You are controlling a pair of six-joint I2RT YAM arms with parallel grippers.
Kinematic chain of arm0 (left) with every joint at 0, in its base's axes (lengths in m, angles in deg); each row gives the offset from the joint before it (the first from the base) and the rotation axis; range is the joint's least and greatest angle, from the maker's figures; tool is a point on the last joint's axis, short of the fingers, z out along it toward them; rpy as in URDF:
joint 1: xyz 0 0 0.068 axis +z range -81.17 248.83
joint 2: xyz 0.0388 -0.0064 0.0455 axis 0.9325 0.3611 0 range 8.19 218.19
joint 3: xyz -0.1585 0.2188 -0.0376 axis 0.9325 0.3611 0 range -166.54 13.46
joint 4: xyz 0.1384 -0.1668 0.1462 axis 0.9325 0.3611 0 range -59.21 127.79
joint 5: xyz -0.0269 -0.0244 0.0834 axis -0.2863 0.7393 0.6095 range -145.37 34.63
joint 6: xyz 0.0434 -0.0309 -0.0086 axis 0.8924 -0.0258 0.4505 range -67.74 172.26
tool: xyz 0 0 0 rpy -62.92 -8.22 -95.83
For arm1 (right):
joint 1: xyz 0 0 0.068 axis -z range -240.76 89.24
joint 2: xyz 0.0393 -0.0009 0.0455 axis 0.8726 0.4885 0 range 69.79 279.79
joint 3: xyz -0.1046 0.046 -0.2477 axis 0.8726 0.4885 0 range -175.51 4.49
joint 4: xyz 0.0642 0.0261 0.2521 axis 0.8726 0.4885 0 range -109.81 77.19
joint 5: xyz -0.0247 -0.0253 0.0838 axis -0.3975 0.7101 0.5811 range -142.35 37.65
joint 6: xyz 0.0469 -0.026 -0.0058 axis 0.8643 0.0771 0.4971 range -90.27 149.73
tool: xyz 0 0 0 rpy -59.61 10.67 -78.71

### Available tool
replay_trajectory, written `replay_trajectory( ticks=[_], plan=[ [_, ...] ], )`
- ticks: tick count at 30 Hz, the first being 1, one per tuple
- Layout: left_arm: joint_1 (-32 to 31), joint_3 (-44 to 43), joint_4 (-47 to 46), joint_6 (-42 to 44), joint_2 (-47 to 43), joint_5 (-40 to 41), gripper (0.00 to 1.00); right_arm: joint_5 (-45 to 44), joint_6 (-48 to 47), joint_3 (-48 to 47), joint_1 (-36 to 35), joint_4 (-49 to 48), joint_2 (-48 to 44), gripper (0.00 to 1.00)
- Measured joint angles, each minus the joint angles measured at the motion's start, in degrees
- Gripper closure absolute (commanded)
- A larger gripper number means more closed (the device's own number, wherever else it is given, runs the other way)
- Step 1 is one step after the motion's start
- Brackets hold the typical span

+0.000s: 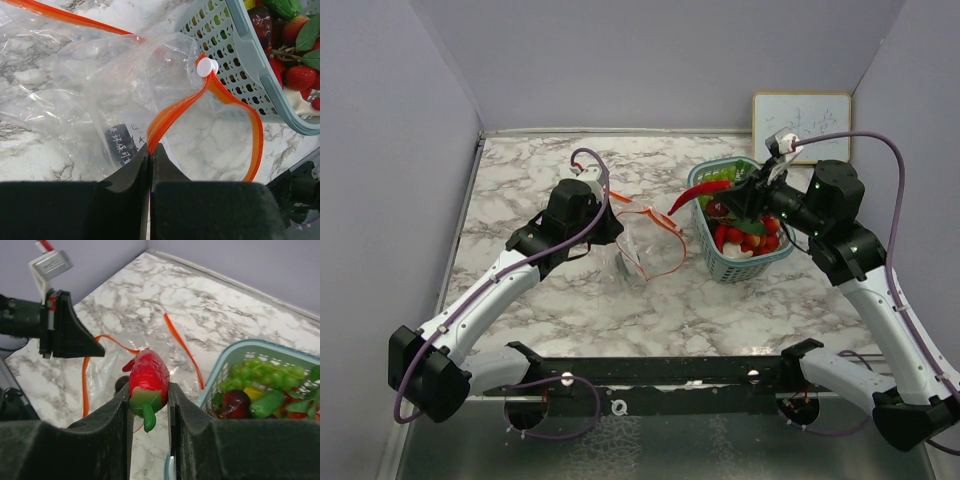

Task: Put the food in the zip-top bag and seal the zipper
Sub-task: Pick up the fake vegetable from the bin, then place the fake vegetable in the zipper food storage bag.

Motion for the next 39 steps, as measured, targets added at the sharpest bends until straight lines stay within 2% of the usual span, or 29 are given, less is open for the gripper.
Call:
replay_trajectory(
  ticks=[4,9,10,12,14,16,17,19,23,27,33,36,39],
  plan=[
    [0.00,0.00,-0.13,-0.20,0.20,-0.28,1.00,4.85,0.28,4.04,-1.38,-1.70,-0.44,0.98],
    [0.00,0.00,-0.33,-0.48,0.72,-0.70,1.00,4.66,-0.28,7.56,-9.11,-2.49,1.42,0.97],
    [0.00,0.00,-0.35,-0.48,0.83,-0.76,1.00,4.37,-0.42,7.63,-10.60,-2.56,1.99,0.91],
    [0.00,0.00,-0.35,-0.52,1.03,-0.92,1.00,2.89,-0.72,7.82,-14.25,-3.13,3.74,0.73],
    [0.00,0.00,-0.35,-0.57,1.14,-0.96,1.00,0.44,-0.81,8.17,-17.14,-3.91,5.62,0.60],
    [0.00,0.00,-0.33,-0.68,1.14,-1.01,1.00,-2.69,-0.68,8.55,-18.73,-4.52,7.61,0.51],
    [0.00,-0.02,-0.35,-0.68,1.14,-1.05,1.00,-4.90,-0.57,8.83,-19.02,-4.68,8.66,0.49],
    [0.00,0.00,-0.33,-0.70,1.14,-1.14,1.00,-7.91,-0.72,9.18,-18.99,-4.92,9.75,0.34],
    [0.00,-0.02,-0.33,-0.70,1.14,-1.16,1.00,-11.89,-0.85,9.25,-18.91,-5.03,10.51,0.20],
    [0.00,0.00,-0.33,-0.70,1.14,-1.20,1.00,-17.09,-0.39,9.25,-18.91,-4.92,9.70,0.15],
    [0.00,-0.02,-0.35,-0.68,1.14,-1.38,1.00,-28.59,2.75,8.92,-18.97,-2.36,7.87,0.17],
    [0.00,0.00,-0.35,-0.66,1.14,-1.38,1.00,-29.42,3.58,8.92,-18.86,-1.16,7.80,0.18],
    [0.00,0.00,-0.35,-0.66,1.14,-1.38,1.00,-26.64,4.24,9.25,-18.88,-1.22,7.80,0.21]
  ],
)
